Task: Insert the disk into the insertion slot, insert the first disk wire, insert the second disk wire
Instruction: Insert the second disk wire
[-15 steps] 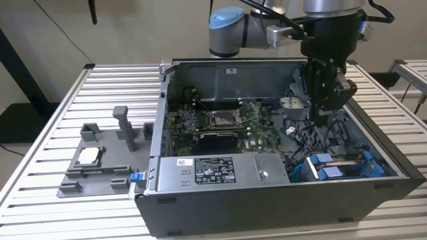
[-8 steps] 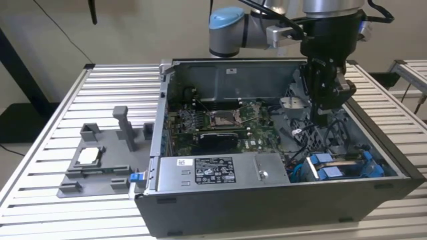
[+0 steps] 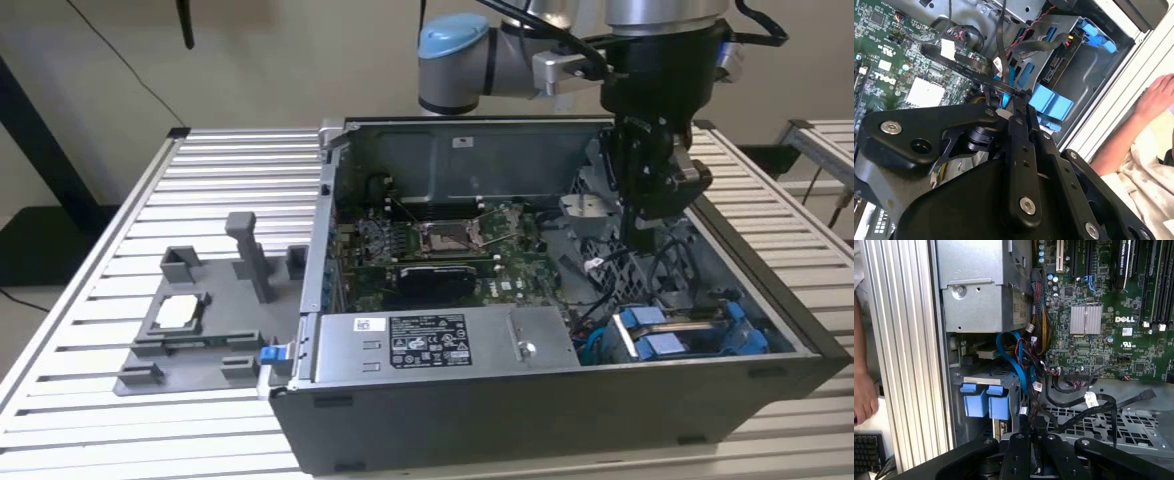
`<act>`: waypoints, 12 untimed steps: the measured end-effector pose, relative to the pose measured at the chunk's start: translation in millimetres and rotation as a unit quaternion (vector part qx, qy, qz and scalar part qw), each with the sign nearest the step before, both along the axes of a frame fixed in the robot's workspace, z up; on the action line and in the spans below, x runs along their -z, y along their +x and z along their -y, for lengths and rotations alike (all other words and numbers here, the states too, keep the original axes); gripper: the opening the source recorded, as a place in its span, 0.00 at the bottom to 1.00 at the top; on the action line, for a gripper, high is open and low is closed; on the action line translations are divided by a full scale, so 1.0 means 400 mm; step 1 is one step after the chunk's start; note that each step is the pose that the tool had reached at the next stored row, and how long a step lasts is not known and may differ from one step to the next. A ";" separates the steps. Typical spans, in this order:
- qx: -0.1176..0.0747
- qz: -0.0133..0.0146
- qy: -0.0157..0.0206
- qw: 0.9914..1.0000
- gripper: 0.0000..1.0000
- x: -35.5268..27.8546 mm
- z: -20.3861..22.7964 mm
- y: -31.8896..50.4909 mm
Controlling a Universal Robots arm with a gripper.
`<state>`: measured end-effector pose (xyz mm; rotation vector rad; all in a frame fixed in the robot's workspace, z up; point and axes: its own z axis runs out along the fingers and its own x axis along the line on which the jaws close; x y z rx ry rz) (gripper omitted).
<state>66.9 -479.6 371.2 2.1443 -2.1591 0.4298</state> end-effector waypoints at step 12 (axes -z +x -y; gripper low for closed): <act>0.001 0.000 -0.007 1.000 0.17 0.000 -0.022 -0.003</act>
